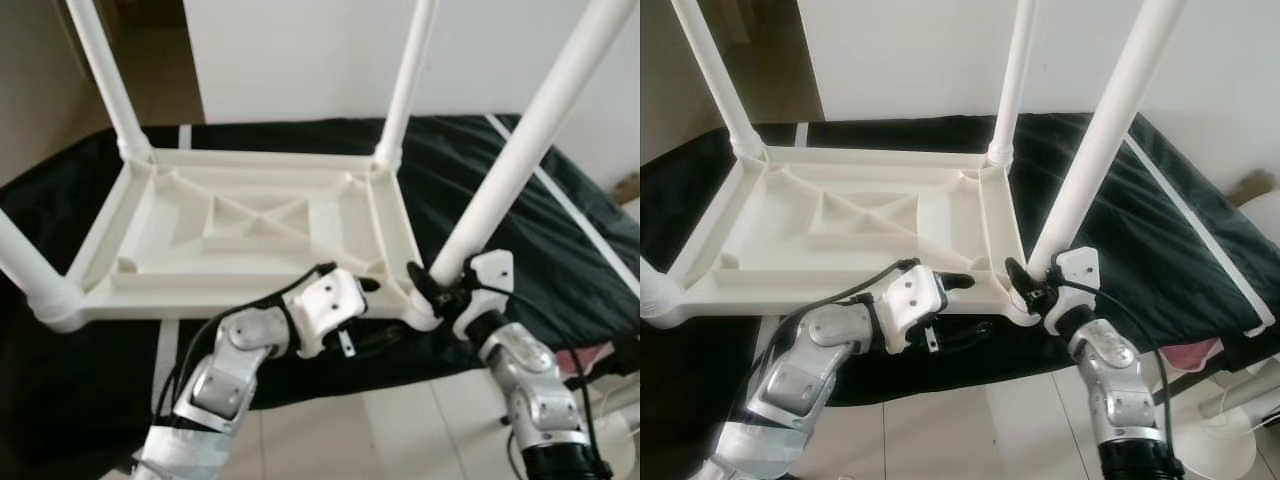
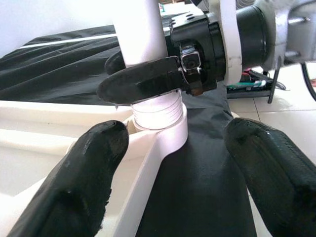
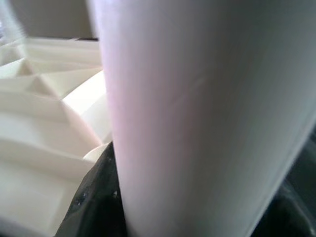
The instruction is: Building children table
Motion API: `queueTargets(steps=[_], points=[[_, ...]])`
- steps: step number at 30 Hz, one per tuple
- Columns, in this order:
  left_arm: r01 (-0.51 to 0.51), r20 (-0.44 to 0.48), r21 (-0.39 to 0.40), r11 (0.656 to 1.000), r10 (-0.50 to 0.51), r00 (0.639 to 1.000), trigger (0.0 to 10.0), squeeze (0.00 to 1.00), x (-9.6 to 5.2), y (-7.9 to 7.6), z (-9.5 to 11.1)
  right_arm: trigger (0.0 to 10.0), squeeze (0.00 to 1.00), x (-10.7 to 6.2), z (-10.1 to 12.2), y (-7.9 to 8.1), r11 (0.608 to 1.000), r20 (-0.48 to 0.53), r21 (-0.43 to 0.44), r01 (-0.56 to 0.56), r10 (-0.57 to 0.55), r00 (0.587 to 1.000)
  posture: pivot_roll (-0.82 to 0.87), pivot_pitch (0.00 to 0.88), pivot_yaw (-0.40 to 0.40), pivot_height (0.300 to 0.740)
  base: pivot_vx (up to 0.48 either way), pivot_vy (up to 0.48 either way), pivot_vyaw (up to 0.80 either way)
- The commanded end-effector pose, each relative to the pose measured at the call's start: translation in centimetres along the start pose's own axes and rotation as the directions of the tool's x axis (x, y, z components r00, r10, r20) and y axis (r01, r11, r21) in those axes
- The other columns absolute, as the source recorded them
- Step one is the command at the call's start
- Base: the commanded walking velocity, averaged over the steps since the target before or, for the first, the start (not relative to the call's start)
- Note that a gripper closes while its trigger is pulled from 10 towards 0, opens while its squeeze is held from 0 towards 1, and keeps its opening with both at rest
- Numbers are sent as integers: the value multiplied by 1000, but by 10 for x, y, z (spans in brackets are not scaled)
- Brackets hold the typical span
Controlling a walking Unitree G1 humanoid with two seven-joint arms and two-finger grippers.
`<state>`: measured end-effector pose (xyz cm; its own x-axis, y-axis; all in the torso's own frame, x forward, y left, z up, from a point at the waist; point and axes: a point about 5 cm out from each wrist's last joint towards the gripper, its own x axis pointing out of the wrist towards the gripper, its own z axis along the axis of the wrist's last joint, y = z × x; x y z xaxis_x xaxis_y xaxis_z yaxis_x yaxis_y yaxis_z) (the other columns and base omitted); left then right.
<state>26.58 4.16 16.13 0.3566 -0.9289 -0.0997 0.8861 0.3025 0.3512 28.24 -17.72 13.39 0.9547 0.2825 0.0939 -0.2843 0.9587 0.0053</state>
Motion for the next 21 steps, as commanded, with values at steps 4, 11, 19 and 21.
queueTargets(steps=[4, 11, 19, 21], points=[[-94, -2, -13, 995, 94, 996, 10000, 0, 2, 2, -1, 10000, 0, -10, -13, 1, 977, -42, 98, 189, -186, 982, 14, 48, -93, 740, 0, 0, 0], [-104, -2, -10, 995, 104, 995, 10000, 0, 3, 2, -2, 10000, 0, -12, -16, 15, 953, -55, 86, 292, -288, 956, 3, 39, -91, 740, 0, 0, 0], [-128, -5, 6, 992, 128, 992, 10000, 0, 4, 12, -2, 10000, 0, -9, -23, 24, 889, -115, 79, 450, -441, 890, -5, 19, -85, 740, 0, 0, 0], [-128, -2, 5, 992, 128, 992, 10000, 0, 4, 12, -2, 10000, 0, -7, -24, 38, 900, -117, 111, 422, -409, 905, -6, 17, -81, 740, 0, 0, 0]])
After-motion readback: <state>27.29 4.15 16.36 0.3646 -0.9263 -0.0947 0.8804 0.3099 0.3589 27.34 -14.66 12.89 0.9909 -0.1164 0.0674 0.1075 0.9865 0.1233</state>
